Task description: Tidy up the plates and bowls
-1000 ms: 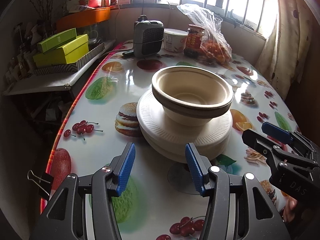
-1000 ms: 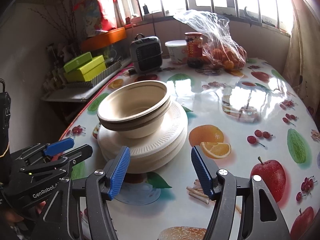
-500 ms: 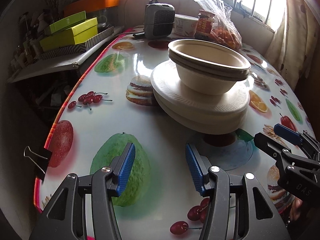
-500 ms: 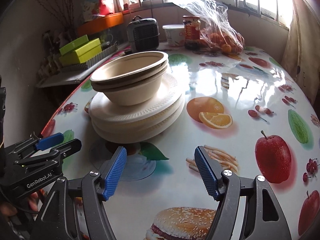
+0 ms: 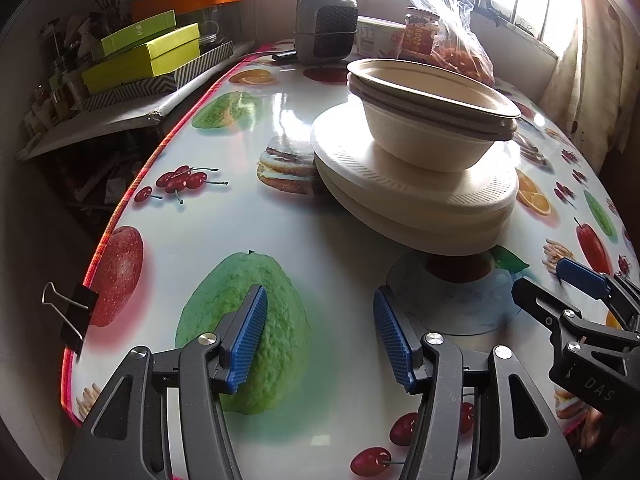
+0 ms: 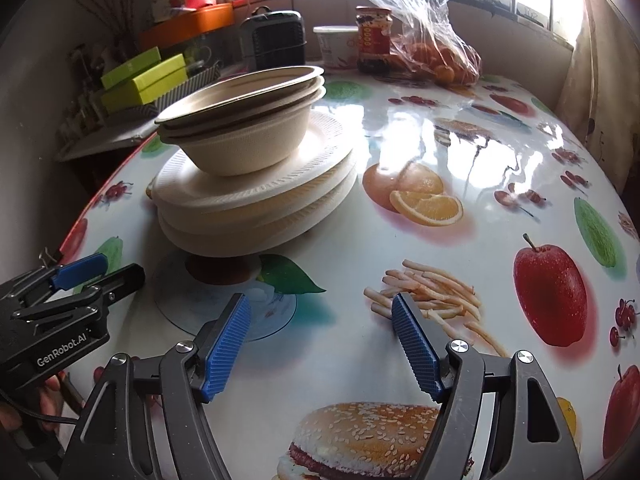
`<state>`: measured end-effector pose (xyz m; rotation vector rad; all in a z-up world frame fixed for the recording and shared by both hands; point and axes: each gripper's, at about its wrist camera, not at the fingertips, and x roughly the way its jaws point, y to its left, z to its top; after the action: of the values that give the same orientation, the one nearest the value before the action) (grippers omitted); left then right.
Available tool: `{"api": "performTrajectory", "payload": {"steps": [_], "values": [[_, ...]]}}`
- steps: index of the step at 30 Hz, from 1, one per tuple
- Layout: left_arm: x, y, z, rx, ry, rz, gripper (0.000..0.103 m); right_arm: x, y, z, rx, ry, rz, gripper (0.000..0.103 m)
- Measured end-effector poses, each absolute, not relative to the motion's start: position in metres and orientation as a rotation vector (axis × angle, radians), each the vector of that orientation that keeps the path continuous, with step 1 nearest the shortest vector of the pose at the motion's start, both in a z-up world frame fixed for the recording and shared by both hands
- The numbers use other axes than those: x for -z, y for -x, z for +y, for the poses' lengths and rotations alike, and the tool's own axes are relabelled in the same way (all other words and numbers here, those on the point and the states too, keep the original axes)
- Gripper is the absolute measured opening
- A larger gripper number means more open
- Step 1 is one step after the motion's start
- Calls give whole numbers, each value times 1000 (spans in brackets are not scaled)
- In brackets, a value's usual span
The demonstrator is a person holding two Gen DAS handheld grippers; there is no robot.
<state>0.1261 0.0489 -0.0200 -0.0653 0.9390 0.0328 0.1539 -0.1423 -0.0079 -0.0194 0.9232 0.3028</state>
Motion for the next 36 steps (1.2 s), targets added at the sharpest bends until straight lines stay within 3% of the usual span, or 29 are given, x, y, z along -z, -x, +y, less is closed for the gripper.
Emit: {"api": "performTrajectory", "payload": {"steps": [3, 6, 36], "values": [[21, -127, 45, -34, 47, 934, 65, 9, -153, -142, -295, 25, 917, 75], [22, -127, 45, -30, 45, 929, 67, 11, -152, -140, -289, 35, 917, 85], [24, -128, 43, -28, 43, 910, 75, 14, -148, -135, -243, 64, 894, 86]]}}
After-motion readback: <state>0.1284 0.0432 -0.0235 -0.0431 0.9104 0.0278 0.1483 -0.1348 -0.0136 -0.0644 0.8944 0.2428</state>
